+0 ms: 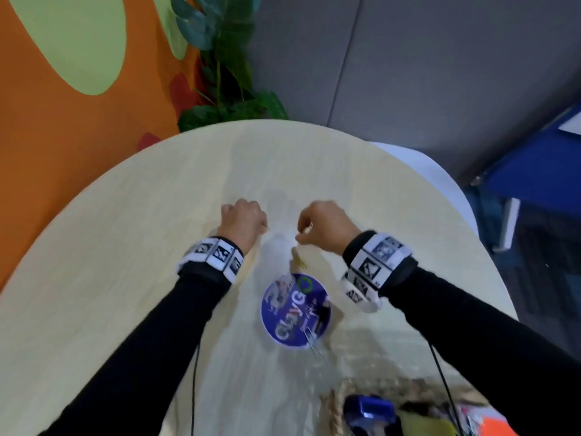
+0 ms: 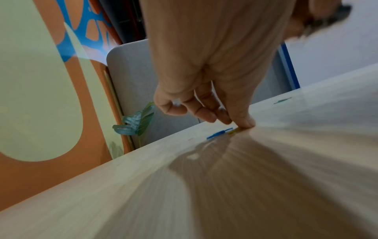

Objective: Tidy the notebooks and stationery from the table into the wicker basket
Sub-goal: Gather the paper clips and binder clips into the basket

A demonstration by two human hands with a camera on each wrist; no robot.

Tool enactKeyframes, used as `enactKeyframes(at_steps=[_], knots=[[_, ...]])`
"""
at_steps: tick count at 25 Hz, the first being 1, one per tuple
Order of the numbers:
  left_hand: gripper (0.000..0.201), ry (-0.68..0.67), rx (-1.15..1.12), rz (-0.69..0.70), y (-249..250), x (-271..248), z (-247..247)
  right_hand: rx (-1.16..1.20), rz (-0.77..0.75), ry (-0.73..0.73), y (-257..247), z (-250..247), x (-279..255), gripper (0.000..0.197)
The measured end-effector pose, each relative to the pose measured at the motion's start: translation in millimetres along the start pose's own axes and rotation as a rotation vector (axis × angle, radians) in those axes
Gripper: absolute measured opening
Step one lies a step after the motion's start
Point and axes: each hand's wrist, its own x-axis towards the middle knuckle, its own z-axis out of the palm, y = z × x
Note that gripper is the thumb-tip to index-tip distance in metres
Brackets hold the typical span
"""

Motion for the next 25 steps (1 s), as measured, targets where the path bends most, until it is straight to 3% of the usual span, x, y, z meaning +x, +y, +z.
enactKeyframes(at_steps=[4,7,11,15,17,20,25], knots=[[0.023,0.025,0.048,0.018,5.0,-2.9,0.9,0.223,-0.023,0.225,-7.2,-60.2,-83.6,0.009],[0.021,0.174,-0.184,-0.026,14.4,-19.6,-11.6,0.392,0.002,0.271,-2.3,-74.2,-171.0,0.010],[0.013,0.393,-0.463,0.062,39.6,-67.1,-55.2,0.512,0.030,0.156,13.9,-34.2,-269.3,0.013],[0.015,0.441,-0.540,0.223,71.0,-138.0,-102.2,0.248,-0.022,-0.049,27.6,44.9,-305.7,0.011],[0.019,0.402,-0.531,0.317,91.9,-183.3,-118.5,0.115,-0.038,-0.136,30.3,78.8,-301.7,0.015],[0.024,0.239,-0.498,0.422,120.5,-253.4,-119.7,0.002,-0.081,-0.194,24.8,107.8,-288.6,0.020],[0.043,-0.091,-0.282,0.413,148.0,-332.8,-80.4,-0.189,-0.148,-0.226,22.8,125.4,-275.0,0.026]])
